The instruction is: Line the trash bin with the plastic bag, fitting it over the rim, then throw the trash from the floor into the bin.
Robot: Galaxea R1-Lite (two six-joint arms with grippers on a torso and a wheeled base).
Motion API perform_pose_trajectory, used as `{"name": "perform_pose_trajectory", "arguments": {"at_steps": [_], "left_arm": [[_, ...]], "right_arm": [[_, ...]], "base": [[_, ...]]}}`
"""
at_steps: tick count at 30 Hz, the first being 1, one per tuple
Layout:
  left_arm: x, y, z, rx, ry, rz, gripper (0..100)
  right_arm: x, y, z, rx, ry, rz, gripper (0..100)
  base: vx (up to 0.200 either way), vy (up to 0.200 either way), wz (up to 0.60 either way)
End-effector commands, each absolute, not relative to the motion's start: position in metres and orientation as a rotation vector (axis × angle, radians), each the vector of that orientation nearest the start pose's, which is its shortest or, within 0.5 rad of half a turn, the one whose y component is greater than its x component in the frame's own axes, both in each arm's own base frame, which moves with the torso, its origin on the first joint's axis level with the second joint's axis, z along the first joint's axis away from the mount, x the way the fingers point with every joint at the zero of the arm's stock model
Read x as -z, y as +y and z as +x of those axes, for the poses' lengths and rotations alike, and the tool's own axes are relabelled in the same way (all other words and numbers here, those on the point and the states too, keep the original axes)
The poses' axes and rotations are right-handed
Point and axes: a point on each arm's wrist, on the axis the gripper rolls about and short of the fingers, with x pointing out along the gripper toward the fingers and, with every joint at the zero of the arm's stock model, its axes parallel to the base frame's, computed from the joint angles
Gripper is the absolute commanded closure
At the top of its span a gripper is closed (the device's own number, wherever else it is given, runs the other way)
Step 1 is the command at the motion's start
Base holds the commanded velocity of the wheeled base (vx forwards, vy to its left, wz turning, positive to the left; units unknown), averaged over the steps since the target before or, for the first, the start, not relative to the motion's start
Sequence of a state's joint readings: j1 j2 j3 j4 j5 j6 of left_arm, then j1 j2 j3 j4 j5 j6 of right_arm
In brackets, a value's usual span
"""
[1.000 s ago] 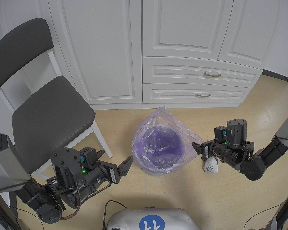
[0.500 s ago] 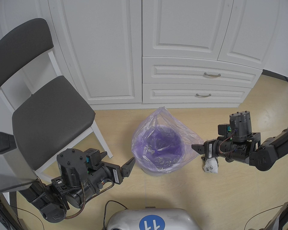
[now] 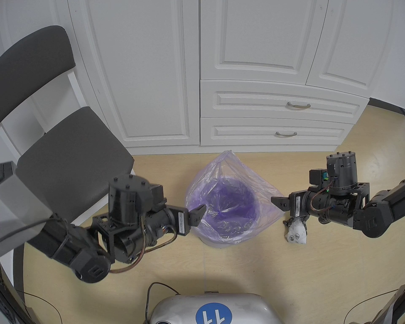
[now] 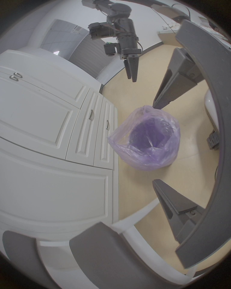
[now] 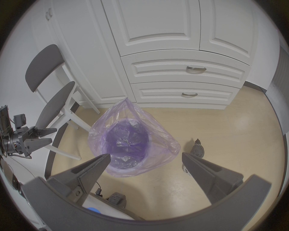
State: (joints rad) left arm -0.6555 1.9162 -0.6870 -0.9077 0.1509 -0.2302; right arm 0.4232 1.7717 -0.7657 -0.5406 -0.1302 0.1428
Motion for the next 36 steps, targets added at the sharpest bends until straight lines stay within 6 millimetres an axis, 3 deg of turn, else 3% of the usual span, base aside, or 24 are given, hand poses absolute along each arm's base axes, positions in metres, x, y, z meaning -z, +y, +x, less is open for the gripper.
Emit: {"name": "perform_pose_trajectory", "arguments": {"at_steps": [1, 3, 6, 15, 23, 31, 36], "left_arm": [[-0.146, -0.200, 0.305, 0.517, 0.353, -0.133, 0], [-0.156, -0.200, 0.317, 0.542, 0.374, -0.138, 0], [-0.152, -0.205, 0.333, 0.538, 0.415, -0.133, 0], [-0.089, -0.235, 0.377, 0.480, 0.494, -0.102, 0], [-0.059, -0.239, 0.391, 0.371, 0.502, -0.034, 0], [-0.051, -0.240, 0.407, 0.364, 0.474, -0.016, 0], [-0.042, -0.236, 0.433, 0.282, 0.435, -0.019, 0]], "right_arm": [[-0.140, 0.131, 0.303, -0.229, 0.463, 0.078, 0], [-0.134, 0.134, 0.312, -0.216, 0.474, 0.115, 0], [-0.123, 0.135, 0.323, -0.194, 0.500, 0.138, 0], [-0.072, 0.137, 0.369, -0.144, 0.496, 0.179, 0], [-0.039, 0.136, 0.390, -0.106, 0.516, 0.192, 0], [-0.028, 0.130, 0.408, -0.080, 0.434, 0.219, 0], [-0.020, 0.126, 0.420, -0.062, 0.418, 0.241, 0]], "base": [[0.000, 0.000, 0.00], [0.000, 0.000, 0.00], [0.000, 0.000, 0.00], [0.000, 0.000, 0.00], [0.000, 0.000, 0.00], [0.000, 0.000, 0.00], [0.000, 0.000, 0.00]]}}
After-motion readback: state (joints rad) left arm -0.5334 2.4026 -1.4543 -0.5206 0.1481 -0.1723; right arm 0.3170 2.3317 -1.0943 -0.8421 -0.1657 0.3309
